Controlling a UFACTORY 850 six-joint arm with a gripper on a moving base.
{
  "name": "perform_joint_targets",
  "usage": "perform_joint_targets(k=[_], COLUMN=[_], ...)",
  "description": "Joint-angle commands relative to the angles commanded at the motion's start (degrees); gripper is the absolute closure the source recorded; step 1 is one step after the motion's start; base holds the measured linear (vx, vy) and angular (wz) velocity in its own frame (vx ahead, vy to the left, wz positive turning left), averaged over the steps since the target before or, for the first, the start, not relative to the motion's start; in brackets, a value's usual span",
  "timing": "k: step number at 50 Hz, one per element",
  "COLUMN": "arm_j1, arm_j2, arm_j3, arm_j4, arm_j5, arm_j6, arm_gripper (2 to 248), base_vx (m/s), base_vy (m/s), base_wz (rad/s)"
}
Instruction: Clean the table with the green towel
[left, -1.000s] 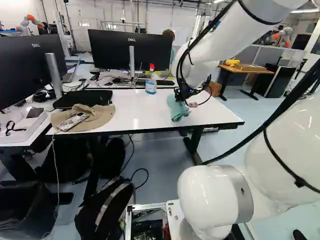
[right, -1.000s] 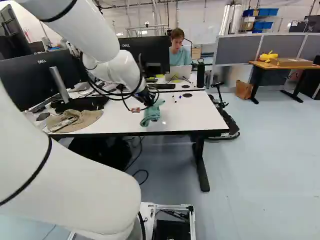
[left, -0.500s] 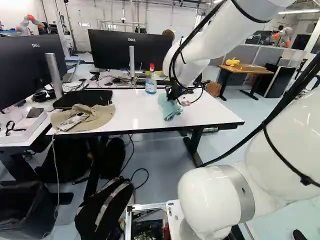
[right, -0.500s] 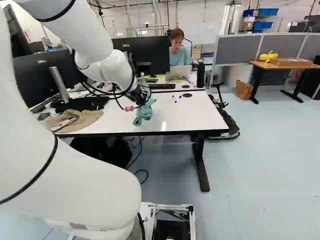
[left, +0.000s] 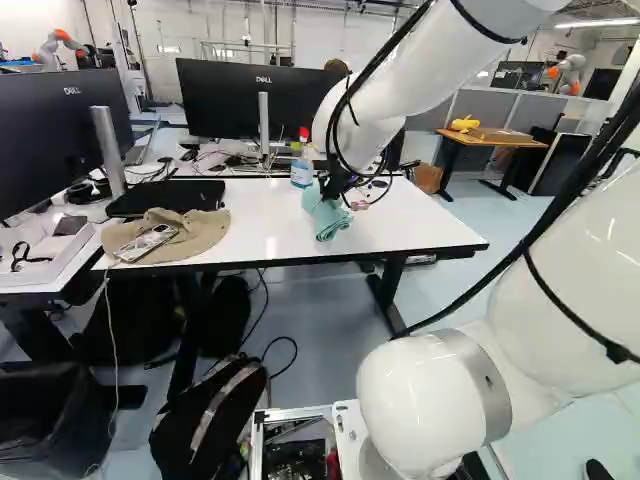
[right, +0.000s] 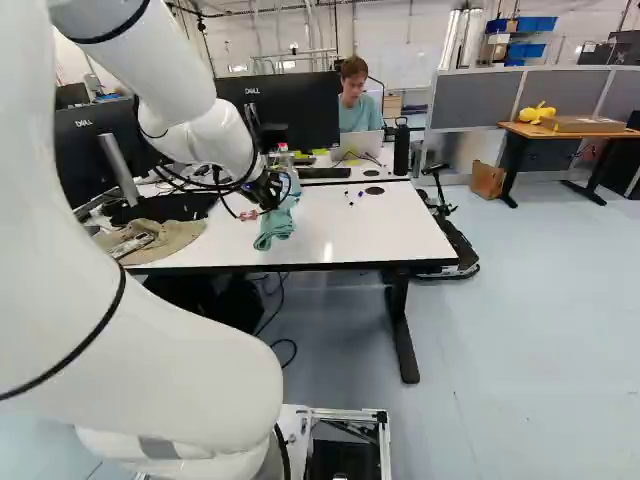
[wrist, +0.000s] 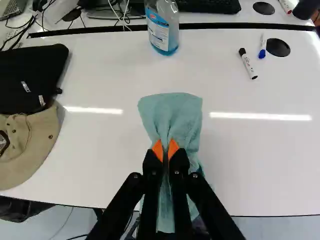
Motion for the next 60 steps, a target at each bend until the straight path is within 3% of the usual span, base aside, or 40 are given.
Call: perform_joint_targets(k=[6,7,12,13,17,18,22,23,27,28,33,34,38,39,60], arm_j1=[0.0,0.0,0.0,0.0,0.0,0.0,0.0,0.0,0.0,0.0,0.0,0.0,0.0,0.0,0.0], arm_j2=[0.0,0.0,0.0,0.0,0.0,0.0,0.0,0.0,0.0,0.0,0.0,0.0,0.1,0.2,2.9], arm_j3=[0.0,0.0,0.0,0.0,0.0,0.0,0.0,0.0,0.0,0.0,0.0,0.0,0.0,0.0,0.1], arm_j4=[0.0,0.0,0.0,0.0,0.0,0.0,0.0,0.0,0.0,0.0,0.0,0.0,0.0,0.0,0.0], arm_j5=[0.0,0.0,0.0,0.0,0.0,0.0,0.0,0.0,0.0,0.0,0.0,0.0,0.0,0.0,0.0], arm_j6=[0.0,0.0,0.0,0.0,0.0,0.0,0.0,0.0,0.0,0.0,0.0,0.0,0.0,0.0,0.0], arm_gripper=[218,199,199,166,166,131,131,96,96,59,59,22,22,3,3], base_vx=[0.000,0.000,0.000,0.000,0.000,0.000,0.000,0.000,0.000,0.000,0.000,0.000,0.000,0.000,0.000], base_vy=[0.000,0.000,0.000,0.000,0.000,0.000,0.000,0.000,0.000,0.000,0.000,0.000,0.000,0.000,0.000], base_wz=[0.000,0.000,0.000,0.000,0.000,0.000,0.000,0.000,0.000,0.000,0.000,0.000,0.000,0.000,0.000])
